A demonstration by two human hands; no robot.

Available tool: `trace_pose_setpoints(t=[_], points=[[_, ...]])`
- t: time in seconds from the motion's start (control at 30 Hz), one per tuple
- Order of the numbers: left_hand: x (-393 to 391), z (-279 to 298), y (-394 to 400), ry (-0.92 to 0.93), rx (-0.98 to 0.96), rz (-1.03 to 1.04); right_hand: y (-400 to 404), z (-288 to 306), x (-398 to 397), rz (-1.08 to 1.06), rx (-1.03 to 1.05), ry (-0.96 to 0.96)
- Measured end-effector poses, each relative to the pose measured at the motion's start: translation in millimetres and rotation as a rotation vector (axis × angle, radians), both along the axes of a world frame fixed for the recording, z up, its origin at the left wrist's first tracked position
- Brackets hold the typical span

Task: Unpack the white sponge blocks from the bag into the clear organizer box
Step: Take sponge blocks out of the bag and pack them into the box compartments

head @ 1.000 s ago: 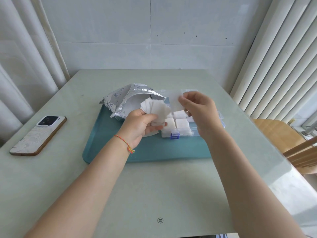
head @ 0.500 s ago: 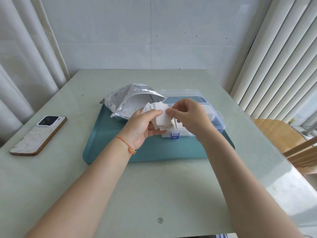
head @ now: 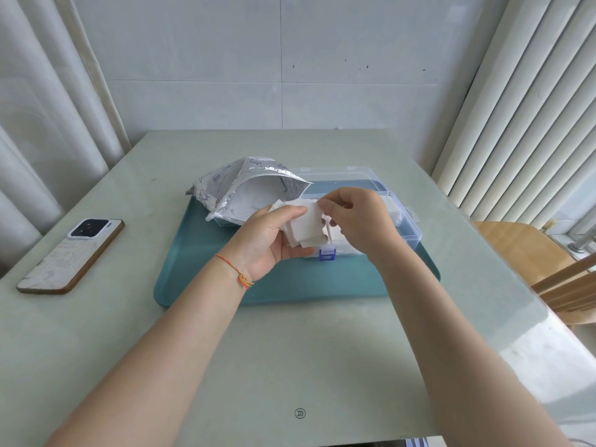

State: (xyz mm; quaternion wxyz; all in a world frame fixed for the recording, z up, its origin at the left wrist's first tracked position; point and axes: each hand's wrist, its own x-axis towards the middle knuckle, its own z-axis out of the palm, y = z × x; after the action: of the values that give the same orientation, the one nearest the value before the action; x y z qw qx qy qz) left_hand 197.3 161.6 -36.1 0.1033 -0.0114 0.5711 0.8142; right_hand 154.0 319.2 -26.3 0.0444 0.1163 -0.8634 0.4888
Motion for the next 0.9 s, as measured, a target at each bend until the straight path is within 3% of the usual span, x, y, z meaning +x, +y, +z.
trace_pose_setpoints(t=[0.3,0.47,0.57,0.67,0.9], points=[[0.5,-3.0,1.1,-0.006,-0.043,-0.093,-4.6,5.9,10.1,0.096,-0.054,0.037],[-5.3,-5.6,-1.9,-0.015,-0.02,0.012,-7.0,4.2,15.4,0.223,0.251,-0.047],[-5.5,-4.1,0.9,-0.002,0.006,0.026,-15.3,0.7,19.2,0.157,0.436,-0.023],[-4.2,-2.0,5.5,0.017,-0.011,0.012,-20.0,2.2,21.8,0.114,0.472,0.043],[-6.6,1.2,-0.3,0.027,-0.119,-0.018,-20.7,10.7,19.9,0.276,0.427,0.105]])
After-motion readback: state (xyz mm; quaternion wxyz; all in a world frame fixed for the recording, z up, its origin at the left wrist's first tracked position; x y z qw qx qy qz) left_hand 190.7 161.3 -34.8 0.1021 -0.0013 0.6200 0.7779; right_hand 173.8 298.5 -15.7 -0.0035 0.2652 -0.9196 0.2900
